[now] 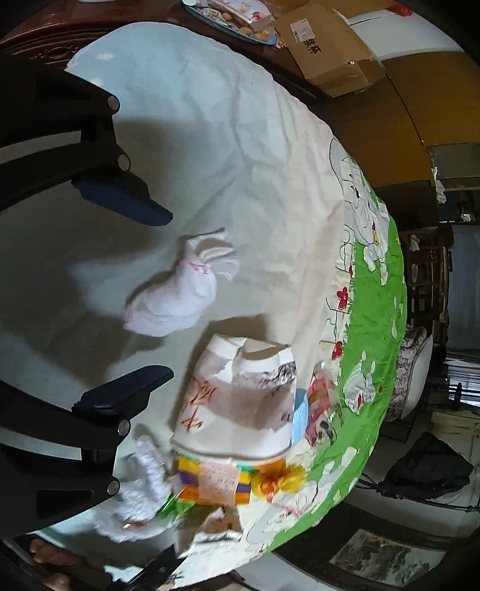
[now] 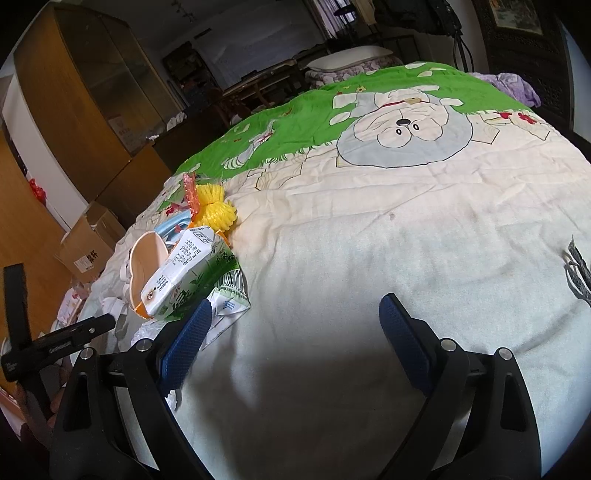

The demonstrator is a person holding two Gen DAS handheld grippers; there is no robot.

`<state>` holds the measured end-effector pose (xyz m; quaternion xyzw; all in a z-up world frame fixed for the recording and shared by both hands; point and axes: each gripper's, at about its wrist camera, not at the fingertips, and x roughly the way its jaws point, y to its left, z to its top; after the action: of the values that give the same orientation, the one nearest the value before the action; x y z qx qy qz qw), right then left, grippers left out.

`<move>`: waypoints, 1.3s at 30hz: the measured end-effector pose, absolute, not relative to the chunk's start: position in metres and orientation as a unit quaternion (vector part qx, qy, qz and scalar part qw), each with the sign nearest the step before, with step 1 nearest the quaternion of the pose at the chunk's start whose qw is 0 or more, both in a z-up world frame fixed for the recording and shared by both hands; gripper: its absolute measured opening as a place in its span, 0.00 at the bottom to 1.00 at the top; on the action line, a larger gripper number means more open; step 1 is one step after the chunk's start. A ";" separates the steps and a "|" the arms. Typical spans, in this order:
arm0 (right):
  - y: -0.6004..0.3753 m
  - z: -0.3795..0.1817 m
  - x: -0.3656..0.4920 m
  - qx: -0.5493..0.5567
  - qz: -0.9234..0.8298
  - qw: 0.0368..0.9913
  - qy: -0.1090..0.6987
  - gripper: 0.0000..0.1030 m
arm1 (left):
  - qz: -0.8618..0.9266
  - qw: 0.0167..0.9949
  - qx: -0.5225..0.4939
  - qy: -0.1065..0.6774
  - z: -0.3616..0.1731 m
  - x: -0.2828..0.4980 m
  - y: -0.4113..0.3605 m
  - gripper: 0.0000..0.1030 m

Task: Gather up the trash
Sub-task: 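Move both tools back over the remaining trash on the quilt, then grasp the white crumpled tissue with the left tool while the right tool grasps the white printed box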

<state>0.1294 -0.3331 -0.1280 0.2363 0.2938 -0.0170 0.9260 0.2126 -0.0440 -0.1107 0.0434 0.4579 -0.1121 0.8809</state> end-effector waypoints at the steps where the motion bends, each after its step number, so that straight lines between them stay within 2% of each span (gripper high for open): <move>1: -0.333 -0.128 0.129 0.237 -0.016 0.926 0.293 0.86 | -0.107 0.881 0.043 0.459 -0.112 0.216 -0.044 0.74; 3: -0.333 -0.128 0.129 0.238 -0.016 0.926 0.293 0.86 | -0.091 0.885 0.043 0.454 -0.116 0.222 -0.043 0.71; 4: -0.333 -0.128 0.129 0.239 -0.016 0.926 0.293 0.86 | -0.084 0.888 0.047 0.451 -0.118 0.224 -0.043 0.67; 6: -0.333 -0.128 0.129 0.239 -0.016 0.926 0.292 0.86 | -0.074 0.888 0.055 0.450 -0.126 0.225 -0.041 0.65; 10: -0.334 -0.127 0.126 0.242 -0.011 0.928 0.283 0.86 | -0.068 0.901 0.072 0.422 -0.136 0.217 -0.042 0.70; 14: -0.332 -0.119 0.115 0.243 -0.003 0.939 0.245 0.86 | -0.060 0.900 0.047 0.430 -0.138 0.223 -0.034 0.82; 20: -0.306 -0.104 0.127 0.217 0.035 0.947 0.235 0.86 | -0.056 0.899 0.044 0.432 -0.139 0.223 -0.033 0.90; 28: -0.283 -0.099 0.160 0.212 0.040 0.943 0.253 0.85 | -0.063 0.898 0.038 0.434 -0.141 0.223 -0.031 0.94; 29: -0.281 -0.100 0.161 0.205 0.034 0.945 0.254 0.82 | -0.063 0.898 0.037 0.434 -0.140 0.223 -0.032 0.94; 31: -0.280 -0.100 0.161 0.188 0.027 0.948 0.254 0.49 | -0.063 0.898 0.038 0.434 -0.140 0.223 -0.032 0.94; 32: -0.283 -0.099 0.159 0.192 0.027 0.949 0.248 0.48 | -0.063 0.898 0.037 0.434 -0.140 0.223 -0.032 0.94; 34: -0.291 -0.095 0.151 0.199 0.015 0.952 0.231 0.35 | -0.063 0.898 0.037 0.434 -0.141 0.223 -0.032 0.94; 39: -0.309 -0.093 0.146 0.202 0.003 0.951 0.233 0.33 | -0.064 0.898 0.036 0.433 -0.141 0.223 -0.033 0.94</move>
<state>0.1458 -0.3091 -0.0932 0.2017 0.2328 0.0027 0.9514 0.2226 -0.0332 -0.1407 0.0364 0.4333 -0.0638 0.8982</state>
